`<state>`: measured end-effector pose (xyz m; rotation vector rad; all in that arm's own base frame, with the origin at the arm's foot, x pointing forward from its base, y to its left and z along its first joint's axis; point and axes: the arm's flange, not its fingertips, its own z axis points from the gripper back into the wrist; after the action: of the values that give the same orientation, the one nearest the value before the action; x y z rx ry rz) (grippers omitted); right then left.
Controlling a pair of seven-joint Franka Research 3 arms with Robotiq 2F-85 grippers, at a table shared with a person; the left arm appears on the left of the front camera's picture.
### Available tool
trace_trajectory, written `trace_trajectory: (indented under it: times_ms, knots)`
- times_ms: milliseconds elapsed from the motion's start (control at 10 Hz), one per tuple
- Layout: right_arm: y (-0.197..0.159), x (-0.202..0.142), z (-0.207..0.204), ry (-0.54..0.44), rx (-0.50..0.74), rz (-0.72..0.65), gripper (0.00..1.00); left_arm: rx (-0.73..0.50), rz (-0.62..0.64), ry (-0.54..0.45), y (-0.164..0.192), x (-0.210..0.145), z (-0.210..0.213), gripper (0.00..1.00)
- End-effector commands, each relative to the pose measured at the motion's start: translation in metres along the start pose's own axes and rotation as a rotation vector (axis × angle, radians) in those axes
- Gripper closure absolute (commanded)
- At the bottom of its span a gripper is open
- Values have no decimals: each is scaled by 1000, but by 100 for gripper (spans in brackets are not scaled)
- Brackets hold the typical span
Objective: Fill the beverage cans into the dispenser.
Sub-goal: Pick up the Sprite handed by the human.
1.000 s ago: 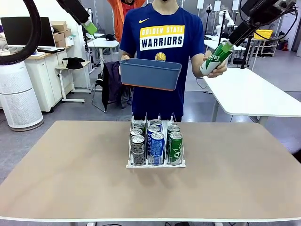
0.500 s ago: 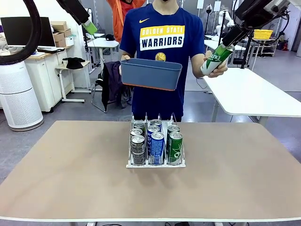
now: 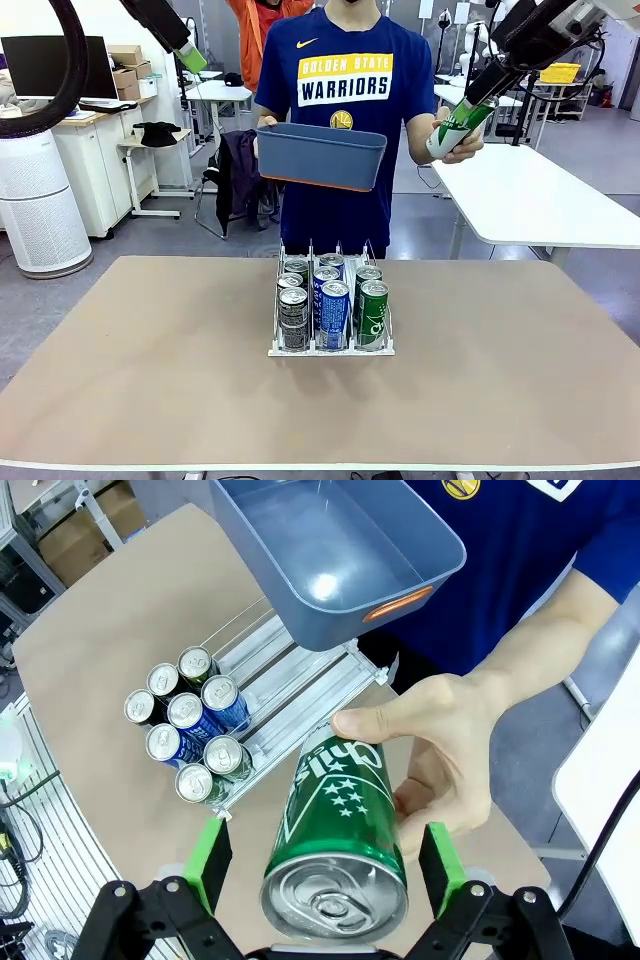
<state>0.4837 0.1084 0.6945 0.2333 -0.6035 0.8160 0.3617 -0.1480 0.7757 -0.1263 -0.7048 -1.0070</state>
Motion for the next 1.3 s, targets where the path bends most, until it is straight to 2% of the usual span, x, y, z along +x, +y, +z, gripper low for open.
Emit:
trace_trajectory:
  times_ms: [0,200,300,400,500,700,800,900,1000,1200]
  knots:
    - [1,0,1,-1,-1,2,0,-4,0,10,1,-2,2,0]
    - [1,0,1,-1,-1,2,0,-4,0,10,1,-2,2,0]
    - [0,1,0,0,0,1,58,-4,0,10,1,-2,2,0]
    - [1,0,-1,-5,8,-3,60,-4,0,10,1,-2,2,0]
    - [0,0,-2,1,7,-2,100,-4,0,10,1,-2,2,0]
    - [0,-1,-4,11,3,-7,100,-4,0,10,1,-2,2,0]
    - [0,-1,-4,13,-2,-10,83,-4,0,10,1,-2,2,0]
    - [0,-2,-4,19,-8,-10,96,-4,0,10,1,-2,2,0]
    - [0,-2,-5,27,-13,-3,100,-4,0,10,1,-2,2,0]
    - [8,-8,-3,37,1,-4,100,-4,0,10,1,-2,2,0]
